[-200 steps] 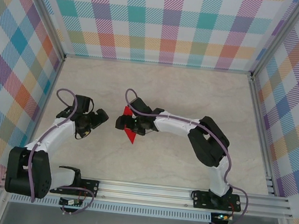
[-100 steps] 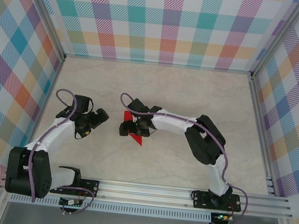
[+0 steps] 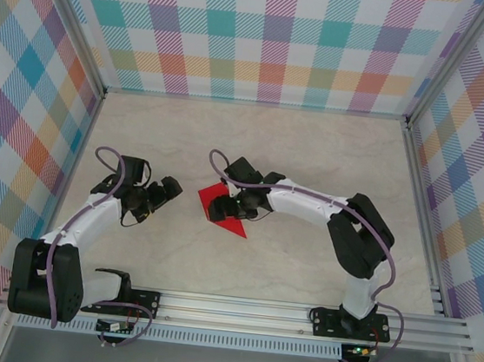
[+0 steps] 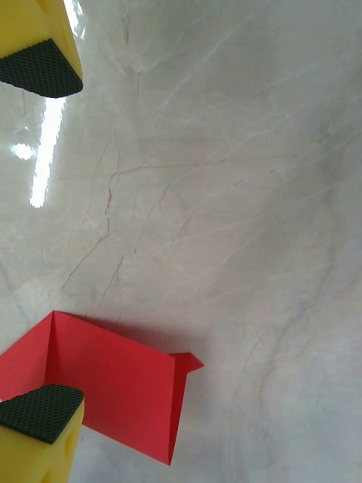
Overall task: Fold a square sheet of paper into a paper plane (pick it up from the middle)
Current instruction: Fold the wing for the fifth time at the center of the table.
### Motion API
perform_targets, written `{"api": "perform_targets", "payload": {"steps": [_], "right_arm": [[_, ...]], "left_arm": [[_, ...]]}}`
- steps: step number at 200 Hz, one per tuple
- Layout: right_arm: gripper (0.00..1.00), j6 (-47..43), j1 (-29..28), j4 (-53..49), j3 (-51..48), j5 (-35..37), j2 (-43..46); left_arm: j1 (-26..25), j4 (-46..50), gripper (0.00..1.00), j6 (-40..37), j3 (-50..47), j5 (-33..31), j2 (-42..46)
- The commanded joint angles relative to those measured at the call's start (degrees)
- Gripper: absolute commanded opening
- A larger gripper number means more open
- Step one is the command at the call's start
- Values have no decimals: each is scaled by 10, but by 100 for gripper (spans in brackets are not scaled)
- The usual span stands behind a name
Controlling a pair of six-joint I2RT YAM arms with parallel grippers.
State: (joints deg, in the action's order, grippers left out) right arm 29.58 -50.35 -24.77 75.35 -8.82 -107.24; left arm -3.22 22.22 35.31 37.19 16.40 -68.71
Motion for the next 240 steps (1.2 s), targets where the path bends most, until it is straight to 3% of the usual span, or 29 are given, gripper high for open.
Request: {"api": "perform_targets", "payload": {"steps": [1, 41, 142, 201, 240], "right_arm": [[73, 84, -1, 69, -21, 25, 19], [70, 135, 6, 88, -29, 34, 2], [66, 160, 31, 91, -49, 9, -40], [51, 182, 54, 134, -93, -33, -48], [49, 198, 67, 164, -121, -59, -46]], "left_arm": [[6, -28, 100, -7, -12, 45, 15], [1, -54, 100, 5, -23, 81, 4], [-41, -104, 97, 30, -29, 140, -42], [-90, -146, 90, 58, -29, 170, -76], [-124, -183, 83, 85, -29, 189, -106]]}}
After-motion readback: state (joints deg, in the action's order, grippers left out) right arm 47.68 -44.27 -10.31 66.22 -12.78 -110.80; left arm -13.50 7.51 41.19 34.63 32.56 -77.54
